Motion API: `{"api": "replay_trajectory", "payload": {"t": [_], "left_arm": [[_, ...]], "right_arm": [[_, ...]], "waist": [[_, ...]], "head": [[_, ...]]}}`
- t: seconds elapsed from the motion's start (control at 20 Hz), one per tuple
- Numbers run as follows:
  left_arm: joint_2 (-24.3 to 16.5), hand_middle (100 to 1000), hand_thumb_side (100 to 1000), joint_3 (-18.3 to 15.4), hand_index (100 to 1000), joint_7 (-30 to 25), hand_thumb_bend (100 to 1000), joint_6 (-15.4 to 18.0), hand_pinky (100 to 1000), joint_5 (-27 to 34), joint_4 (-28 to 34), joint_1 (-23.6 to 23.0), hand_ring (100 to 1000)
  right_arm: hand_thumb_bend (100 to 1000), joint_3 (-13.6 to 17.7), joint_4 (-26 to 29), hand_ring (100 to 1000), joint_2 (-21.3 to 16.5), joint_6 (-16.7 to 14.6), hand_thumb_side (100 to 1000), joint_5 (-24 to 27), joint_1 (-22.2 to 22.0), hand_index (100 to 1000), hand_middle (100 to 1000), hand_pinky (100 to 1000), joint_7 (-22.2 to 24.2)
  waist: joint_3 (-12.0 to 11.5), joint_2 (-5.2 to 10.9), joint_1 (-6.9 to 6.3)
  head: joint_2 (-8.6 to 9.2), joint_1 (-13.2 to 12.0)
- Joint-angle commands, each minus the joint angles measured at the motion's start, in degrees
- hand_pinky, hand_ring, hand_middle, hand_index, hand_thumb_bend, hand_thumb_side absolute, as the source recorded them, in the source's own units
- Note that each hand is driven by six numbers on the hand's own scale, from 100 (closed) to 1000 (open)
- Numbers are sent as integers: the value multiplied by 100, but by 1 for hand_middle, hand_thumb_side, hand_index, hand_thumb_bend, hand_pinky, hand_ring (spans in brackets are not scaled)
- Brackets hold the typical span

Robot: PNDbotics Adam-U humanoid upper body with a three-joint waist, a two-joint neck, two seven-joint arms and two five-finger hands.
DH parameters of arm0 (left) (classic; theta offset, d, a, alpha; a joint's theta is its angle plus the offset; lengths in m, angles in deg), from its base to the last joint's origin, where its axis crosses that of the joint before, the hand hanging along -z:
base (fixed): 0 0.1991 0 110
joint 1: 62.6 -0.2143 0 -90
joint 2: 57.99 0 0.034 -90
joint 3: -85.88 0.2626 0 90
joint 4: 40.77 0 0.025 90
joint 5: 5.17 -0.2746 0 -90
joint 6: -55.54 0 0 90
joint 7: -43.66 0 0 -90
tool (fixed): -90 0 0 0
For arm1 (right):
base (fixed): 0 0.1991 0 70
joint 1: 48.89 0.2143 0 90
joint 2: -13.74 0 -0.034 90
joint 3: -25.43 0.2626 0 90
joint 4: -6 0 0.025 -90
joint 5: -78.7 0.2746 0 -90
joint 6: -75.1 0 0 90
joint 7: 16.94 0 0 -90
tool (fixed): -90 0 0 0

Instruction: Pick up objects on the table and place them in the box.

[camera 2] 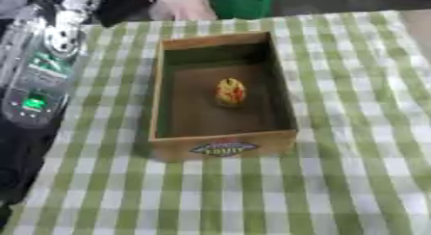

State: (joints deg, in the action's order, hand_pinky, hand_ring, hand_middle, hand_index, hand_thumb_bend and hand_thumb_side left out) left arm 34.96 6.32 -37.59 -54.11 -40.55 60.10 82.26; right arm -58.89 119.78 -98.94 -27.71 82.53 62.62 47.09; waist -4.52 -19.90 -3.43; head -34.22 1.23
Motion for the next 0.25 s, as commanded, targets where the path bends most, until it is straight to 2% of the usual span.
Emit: {"api": "replay_trajectory", "payload": {"t": [0.05, 0.25], "left_arm": [[-335, 621, 804, -280, 854, 955, 100, 97, 480, 1083, 585, -203, 618], [-414, 624, 790, -633, 863, 1811, 100, 609, 487, 2159, 1196, -753, 620]], "right_arm": [[100, 96, 81, 726, -189, -5, 701, -53, 9, 814, 756, 640, -48], [100, 111, 81, 725, -177, 0, 700, -72, -17, 814, 755, 640, -71]], "waist": [[-37, 154, 40], [-104, 138, 56]], "head": [[-16, 58], [-26, 79]]}}
